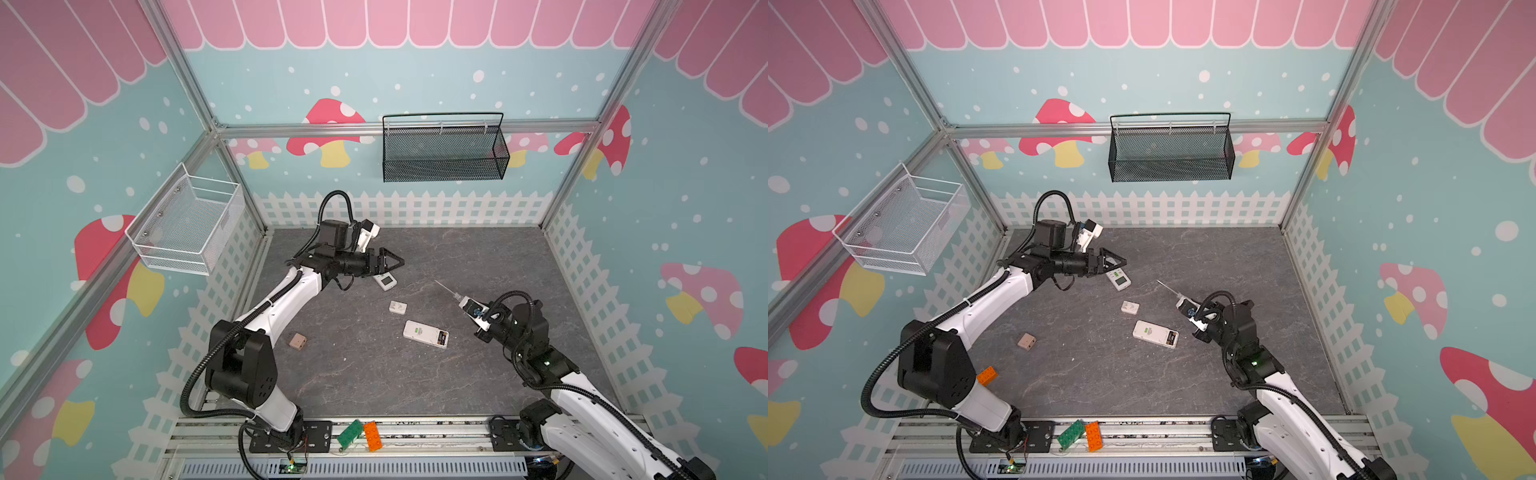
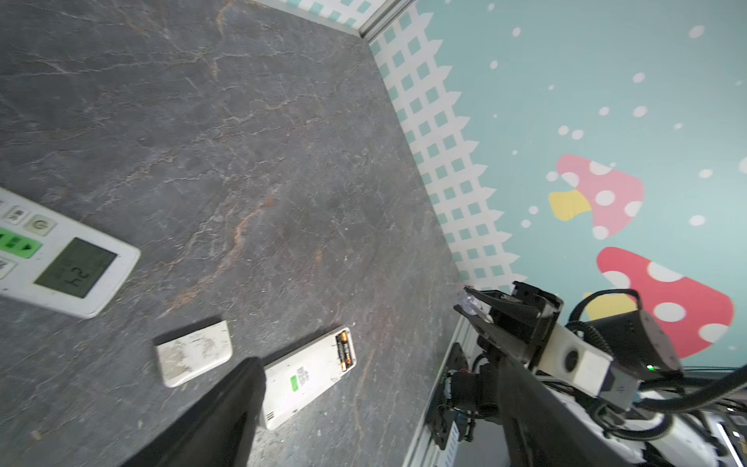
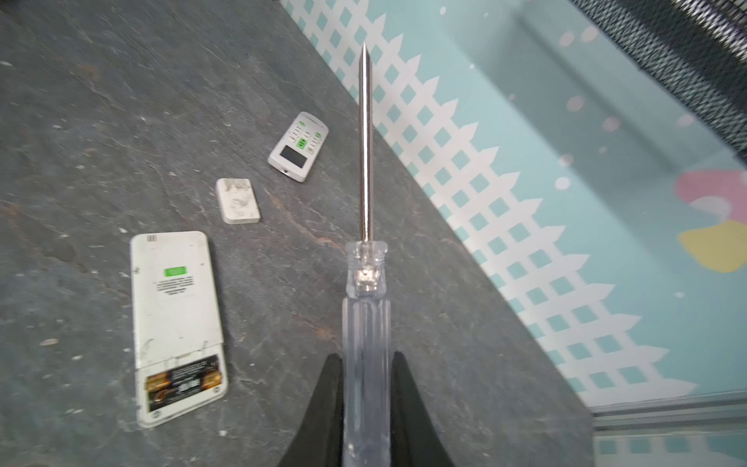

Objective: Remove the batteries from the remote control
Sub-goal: 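Raise the left gripper and grasp the screwdriver shaft held up by the right gripper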

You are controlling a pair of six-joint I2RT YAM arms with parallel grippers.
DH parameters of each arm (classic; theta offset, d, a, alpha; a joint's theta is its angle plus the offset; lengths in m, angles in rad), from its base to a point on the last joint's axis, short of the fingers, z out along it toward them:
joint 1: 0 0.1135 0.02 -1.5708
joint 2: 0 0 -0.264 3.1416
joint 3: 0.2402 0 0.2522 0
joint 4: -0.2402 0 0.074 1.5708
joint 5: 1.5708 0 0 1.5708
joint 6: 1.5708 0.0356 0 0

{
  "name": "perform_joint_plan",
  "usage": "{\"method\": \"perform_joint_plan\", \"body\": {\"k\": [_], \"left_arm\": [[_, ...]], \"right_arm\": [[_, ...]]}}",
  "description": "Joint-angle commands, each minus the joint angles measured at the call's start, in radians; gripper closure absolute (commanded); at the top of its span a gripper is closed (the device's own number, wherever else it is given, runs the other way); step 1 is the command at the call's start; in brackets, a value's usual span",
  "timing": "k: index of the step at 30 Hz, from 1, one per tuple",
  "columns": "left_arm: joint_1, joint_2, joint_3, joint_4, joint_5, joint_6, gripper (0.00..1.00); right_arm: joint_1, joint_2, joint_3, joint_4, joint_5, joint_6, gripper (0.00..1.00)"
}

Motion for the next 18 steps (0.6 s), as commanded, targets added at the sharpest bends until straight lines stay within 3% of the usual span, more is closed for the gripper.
{"method": "perform_joint_plan", "body": {"k": [1,4,10,14,18], "left_arm": [[-0.004,0.021,-0.042,0.165,0.127,-0.173,0.1],[-0.004,0.022,-0.092,0.259,0.143,-0.261,0.1],[-0.028,0.022,-0.101,0.251,0.154,-0.26,0.09],[-0.042,0.022,-0.108,0.243,0.14,-0.253,0.09],[-0.06,0.029,-0.128,0.278,0.13,-0.296,0.11]], "right_arm": [[0.018,-0.017,-0.008,0.119,0.137,-0.221,1.0],[0.051,-0.012,-0.017,0.183,0.22,-0.38,1.0],[0.137,0.026,-0.092,0.396,0.375,-0.72,1.0],[0.193,0.083,-0.107,0.515,0.466,-0.857,1.0],[0.22,0.127,-0.102,0.584,0.521,-0.906,1.0]]}}
